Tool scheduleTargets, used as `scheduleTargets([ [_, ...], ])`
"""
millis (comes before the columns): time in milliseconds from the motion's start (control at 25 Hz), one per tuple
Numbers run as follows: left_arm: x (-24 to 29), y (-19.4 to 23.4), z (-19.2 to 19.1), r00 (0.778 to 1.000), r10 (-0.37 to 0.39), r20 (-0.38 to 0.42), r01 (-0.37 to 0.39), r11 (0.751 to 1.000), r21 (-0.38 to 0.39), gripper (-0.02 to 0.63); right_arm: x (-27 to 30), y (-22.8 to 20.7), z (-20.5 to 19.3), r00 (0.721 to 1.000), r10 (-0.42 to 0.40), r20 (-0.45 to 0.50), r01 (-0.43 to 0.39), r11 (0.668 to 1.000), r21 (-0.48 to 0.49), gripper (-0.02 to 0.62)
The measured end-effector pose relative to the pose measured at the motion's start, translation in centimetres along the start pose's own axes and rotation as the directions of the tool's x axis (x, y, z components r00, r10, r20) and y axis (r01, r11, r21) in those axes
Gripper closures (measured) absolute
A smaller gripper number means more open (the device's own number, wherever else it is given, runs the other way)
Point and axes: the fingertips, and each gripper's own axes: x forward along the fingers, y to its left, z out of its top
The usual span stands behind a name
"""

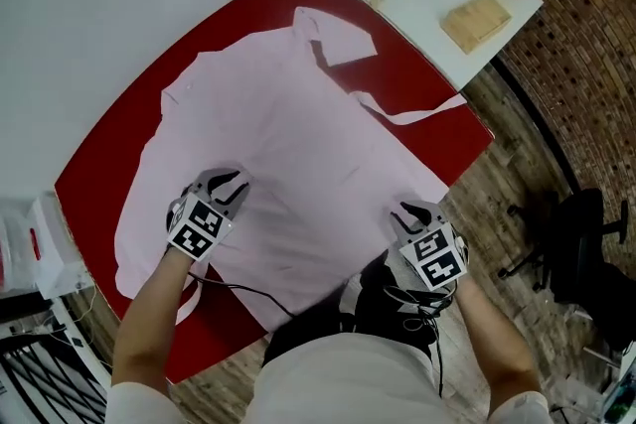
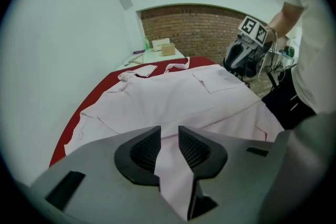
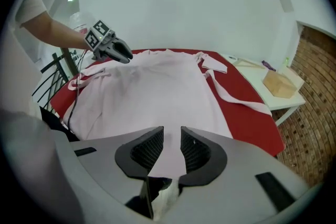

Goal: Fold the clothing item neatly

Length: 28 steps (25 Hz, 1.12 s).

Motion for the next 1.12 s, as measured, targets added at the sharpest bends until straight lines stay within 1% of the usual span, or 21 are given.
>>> scheduleTargets([
  [160,-1.0,0.7,0.1,0.998,0.058,0.009,-0.057,0.992,-0.110,0.523,0.7,-3.7,3.6,0.999,-0.005,0.036,0.008,0.996,-0.093,0.494],
  [240,-1.4,1.2,0.9,0.995,0.091,0.030,-0.084,0.980,-0.183,0.523,1.3,-5.7,5.7,0.998,0.003,0.061,0.005,0.991,-0.135,0.494],
  [320,-1.5,1.9,1.4,0.990,0.132,0.040,-0.117,0.959,-0.257,0.523,2.2,-7.6,7.9,0.996,0.022,0.081,-0.007,0.985,-0.174,0.494],
  [440,-1.2,2.9,2.1,0.983,0.181,0.033,-0.158,0.923,-0.352,0.523,3.8,-10.7,10.7,0.995,0.049,0.089,-0.027,0.974,-0.225,0.494],
  [600,-0.2,4.4,2.6,0.972,0.234,0.005,-0.209,0.879,-0.430,0.523,6.3,-13.8,13.3,0.993,0.090,0.080,-0.063,0.956,-0.285,0.494],
  [760,0.9,6.7,2.3,0.956,0.292,-0.034,-0.269,0.823,-0.501,0.523,9.0,-15.9,15.2,0.990,0.123,0.066,-0.093,0.931,-0.352,0.494],
  [840,0.9,8.1,1.5,0.944,0.324,-0.065,-0.308,0.788,-0.533,0.523,10.3,-16.7,16.4,0.988,0.139,0.061,-0.106,0.917,-0.384,0.494],
  [960,0.0,10.6,-0.6,0.916,0.381,-0.123,-0.380,0.732,-0.565,0.522,12.4,-17.2,18.9,0.985,0.161,0.062,-0.117,0.889,-0.443,0.494],
  [1040,-0.9,12.0,-2.2,0.899,0.407,-0.161,-0.421,0.705,-0.571,0.522,13.8,-17.1,20.9,0.983,0.170,0.071,-0.116,0.870,-0.479,0.494],
  [1120,-2.0,12.9,-4.3,0.885,0.420,-0.203,-0.456,0.684,-0.569,0.522,15.1,-16.5,23.3,0.980,0.179,0.087,-0.111,0.855,-0.507,0.494],
])
